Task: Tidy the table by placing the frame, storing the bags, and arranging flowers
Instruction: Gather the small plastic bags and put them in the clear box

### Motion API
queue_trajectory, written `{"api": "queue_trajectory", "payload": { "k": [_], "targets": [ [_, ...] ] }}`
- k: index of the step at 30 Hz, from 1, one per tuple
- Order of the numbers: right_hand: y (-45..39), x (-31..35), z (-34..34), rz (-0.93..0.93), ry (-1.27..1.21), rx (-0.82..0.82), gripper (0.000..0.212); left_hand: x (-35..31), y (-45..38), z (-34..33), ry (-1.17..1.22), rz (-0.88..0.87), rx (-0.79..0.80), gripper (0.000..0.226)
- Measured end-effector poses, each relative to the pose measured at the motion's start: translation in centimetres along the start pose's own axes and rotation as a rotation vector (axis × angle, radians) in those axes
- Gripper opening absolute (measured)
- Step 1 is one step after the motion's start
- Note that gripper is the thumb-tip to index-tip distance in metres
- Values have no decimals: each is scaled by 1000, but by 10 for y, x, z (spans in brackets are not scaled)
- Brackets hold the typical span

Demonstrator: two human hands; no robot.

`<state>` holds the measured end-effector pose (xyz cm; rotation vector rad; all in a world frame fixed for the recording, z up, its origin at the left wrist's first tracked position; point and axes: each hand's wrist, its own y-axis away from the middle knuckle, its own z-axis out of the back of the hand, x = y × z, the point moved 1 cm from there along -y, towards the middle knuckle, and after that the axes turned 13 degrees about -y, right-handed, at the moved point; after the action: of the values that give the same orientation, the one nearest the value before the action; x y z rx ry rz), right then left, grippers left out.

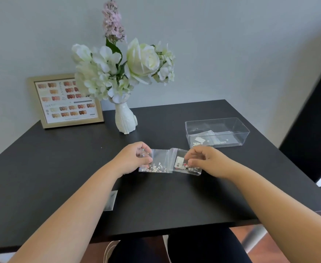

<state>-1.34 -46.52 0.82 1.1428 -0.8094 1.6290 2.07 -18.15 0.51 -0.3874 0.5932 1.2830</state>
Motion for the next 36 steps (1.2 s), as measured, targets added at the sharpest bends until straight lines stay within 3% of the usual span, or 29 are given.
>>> {"api": "queue_trajectory", "payload": {
  "k": [5,11,16,28,36],
  "targets": [
    [4,18,50,195,75,-450,27,-28,-11,-8,82,-77,-3,20],
    [-7,15,109,254,382,-671,29,-82,-30,-22,88,-215,-62,43],
    [-9,-8,127,198,573,-635,28,-122,-50,-28,120,-288,-112,48],
    [-22,-31,131,-1,542,-512,42,-145,-92,-46,331,-192,-182,30],
    [-26,-53,122,38,521,-636,42,-152,-114,-59,488,-115,-229,12]
  ]
}}
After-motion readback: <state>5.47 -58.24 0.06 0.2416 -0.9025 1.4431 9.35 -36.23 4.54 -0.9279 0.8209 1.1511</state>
